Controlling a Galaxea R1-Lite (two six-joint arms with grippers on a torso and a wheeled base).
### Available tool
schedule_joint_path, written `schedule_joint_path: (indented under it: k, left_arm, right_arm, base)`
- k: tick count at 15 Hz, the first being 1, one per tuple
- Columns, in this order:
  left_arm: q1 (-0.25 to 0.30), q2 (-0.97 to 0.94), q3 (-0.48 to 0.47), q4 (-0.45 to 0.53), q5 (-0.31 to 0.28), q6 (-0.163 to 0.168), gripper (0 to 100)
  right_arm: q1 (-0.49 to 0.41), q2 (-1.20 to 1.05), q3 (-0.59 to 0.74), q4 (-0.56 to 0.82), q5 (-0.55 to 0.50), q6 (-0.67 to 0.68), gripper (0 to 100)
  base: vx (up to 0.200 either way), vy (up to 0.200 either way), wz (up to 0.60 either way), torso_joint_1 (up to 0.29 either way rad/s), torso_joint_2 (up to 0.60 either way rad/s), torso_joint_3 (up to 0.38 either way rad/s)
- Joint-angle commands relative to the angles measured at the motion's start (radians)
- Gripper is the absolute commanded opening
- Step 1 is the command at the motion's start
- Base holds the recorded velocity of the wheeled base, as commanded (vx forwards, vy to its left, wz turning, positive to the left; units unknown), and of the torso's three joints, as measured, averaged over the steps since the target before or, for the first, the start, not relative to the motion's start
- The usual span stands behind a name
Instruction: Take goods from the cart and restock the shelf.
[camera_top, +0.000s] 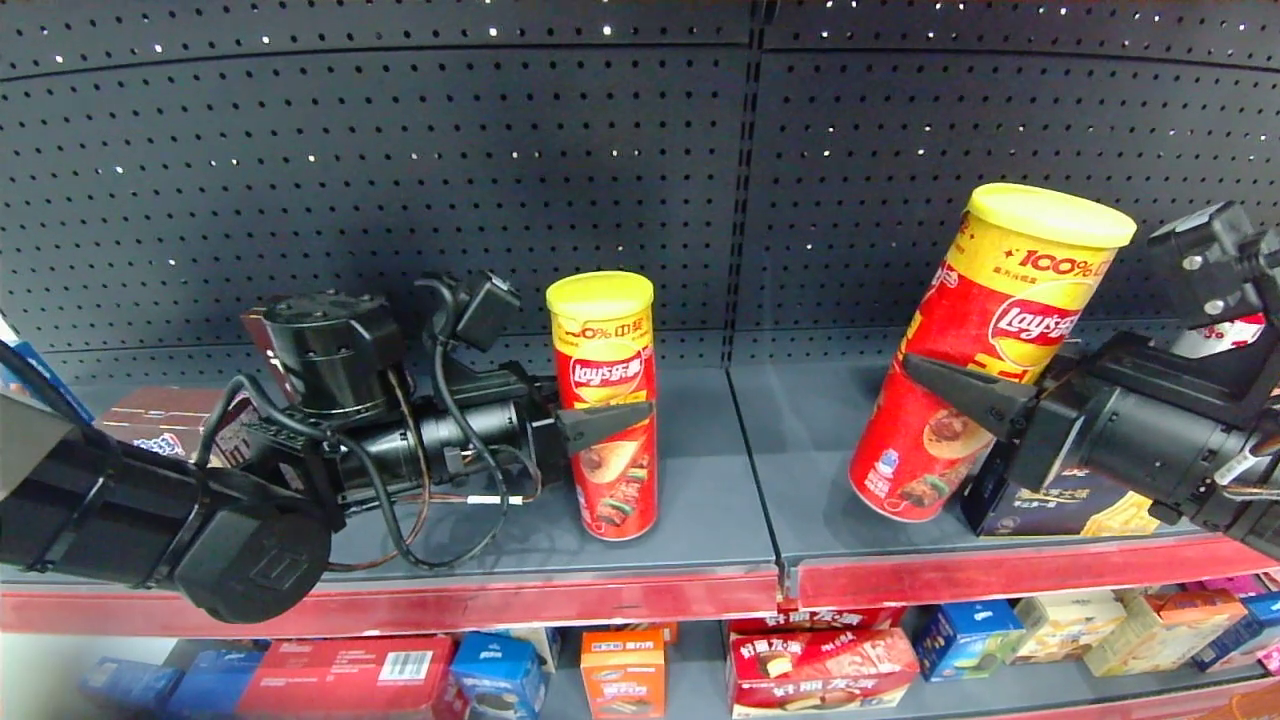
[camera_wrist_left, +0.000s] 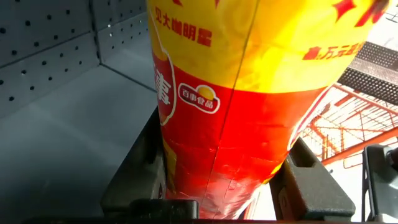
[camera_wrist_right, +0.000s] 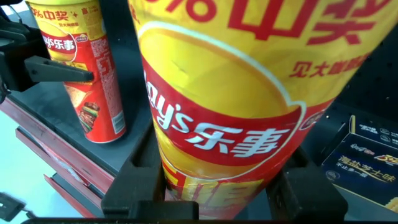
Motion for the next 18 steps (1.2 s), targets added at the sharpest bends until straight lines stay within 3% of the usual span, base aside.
schedule_joint_path:
  k: [1, 5, 15, 16, 18]
  left_arm:
    - [0.003, 0.005, 0.003, 0.000, 0.001, -0.001, 0]
    - [0.003, 0.022, 0.003, -0.002, 0.001, 0.001, 0]
    - [0.000, 0.054, 0.013, -0.003, 0.004, 0.073, 0]
    - [0.000, 0.056, 0.013, -0.003, 0.009, 0.085, 100]
    - [-0.003, 0.053, 0.013, -0.003, 0.018, 0.087, 100]
  right_arm:
    - [0.001, 0.012, -0.003, 0.000, 0.001, 0.000, 0]
    - [0.001, 0.020, -0.004, 0.000, 0.001, 0.000, 0]
    - [0.001, 0.020, -0.003, 0.000, 0.001, 0.000, 0]
    - [0.001, 0.020, -0.003, 0.000, 0.001, 0.000, 0]
    - [0.001, 0.020, -0.003, 0.000, 0.001, 0.000, 0]
  base:
    - [0.000, 0.000, 0.00, 0.000, 0.00, 0.000]
    - [0.000, 0.000, 0.00, 0.000, 0.00, 0.000]
    - [0.000, 0.000, 0.00, 0.000, 0.00, 0.000]
    - [0.000, 0.000, 0.00, 0.000, 0.00, 0.000]
    - [0.000, 0.000, 0.00, 0.000, 0.00, 0.000]
